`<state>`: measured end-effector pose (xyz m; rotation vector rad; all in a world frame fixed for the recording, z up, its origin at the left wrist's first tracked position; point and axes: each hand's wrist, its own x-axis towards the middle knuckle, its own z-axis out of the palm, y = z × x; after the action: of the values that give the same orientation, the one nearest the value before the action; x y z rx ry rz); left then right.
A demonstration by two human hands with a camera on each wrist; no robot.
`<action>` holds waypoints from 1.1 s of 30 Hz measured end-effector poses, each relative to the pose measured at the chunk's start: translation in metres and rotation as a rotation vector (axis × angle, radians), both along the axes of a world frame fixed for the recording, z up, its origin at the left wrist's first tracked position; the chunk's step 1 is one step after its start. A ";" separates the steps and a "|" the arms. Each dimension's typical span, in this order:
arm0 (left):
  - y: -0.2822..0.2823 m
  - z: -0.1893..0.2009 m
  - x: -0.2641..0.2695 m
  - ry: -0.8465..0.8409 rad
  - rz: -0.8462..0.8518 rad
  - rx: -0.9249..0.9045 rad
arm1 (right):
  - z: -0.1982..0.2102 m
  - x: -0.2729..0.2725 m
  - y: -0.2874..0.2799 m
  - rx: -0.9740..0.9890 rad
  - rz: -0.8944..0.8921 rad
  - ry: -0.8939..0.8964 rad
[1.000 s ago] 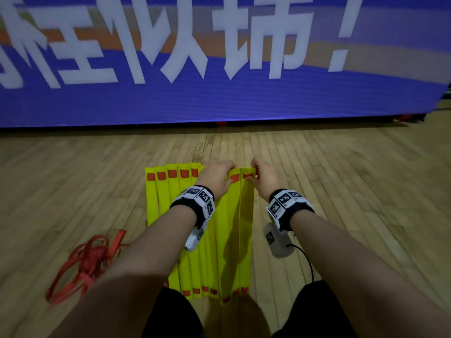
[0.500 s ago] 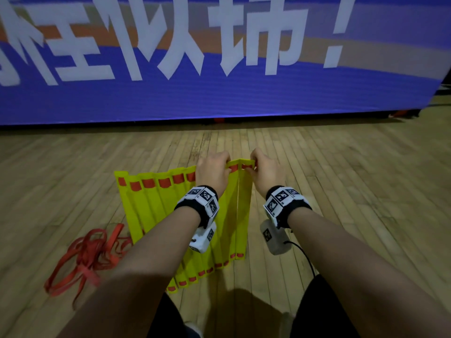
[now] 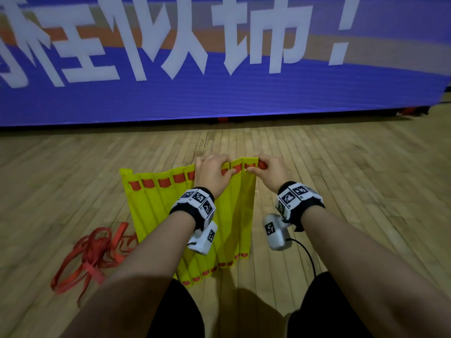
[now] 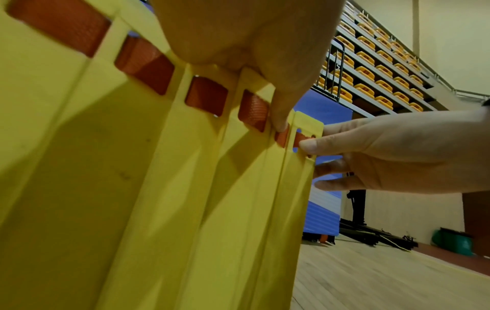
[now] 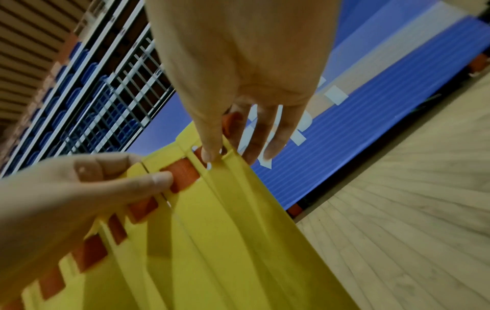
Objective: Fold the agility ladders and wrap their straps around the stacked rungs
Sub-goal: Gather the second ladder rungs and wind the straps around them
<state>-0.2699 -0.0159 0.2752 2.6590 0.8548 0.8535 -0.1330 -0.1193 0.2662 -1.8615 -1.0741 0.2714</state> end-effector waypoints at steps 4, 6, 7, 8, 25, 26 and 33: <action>-0.001 0.002 -0.003 -0.012 -0.050 -0.027 | -0.005 -0.002 0.008 -0.028 -0.092 -0.089; 0.000 0.002 -0.005 -0.014 -0.073 -0.026 | -0.005 -0.004 0.009 -0.001 -0.111 -0.094; 0.001 0.002 -0.005 -0.015 -0.094 -0.027 | -0.005 -0.004 0.009 0.011 -0.109 -0.088; 0.003 0.001 -0.006 -0.015 -0.120 -0.032 | -0.006 -0.003 0.009 0.023 -0.096 -0.072; 0.007 -0.002 -0.003 -0.011 -0.153 -0.023 | -0.010 -0.002 0.012 0.144 -0.005 0.190; 0.005 -0.003 -0.002 -0.006 -0.146 0.007 | -0.009 -0.002 0.011 0.146 0.030 0.209; -0.008 0.003 0.005 -0.049 0.006 0.070 | -0.012 0.000 0.008 0.133 0.175 0.320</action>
<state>-0.2645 -0.0239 0.2782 2.6840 0.8374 0.9624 -0.1329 -0.1114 0.2542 -1.5449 -1.0058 0.5655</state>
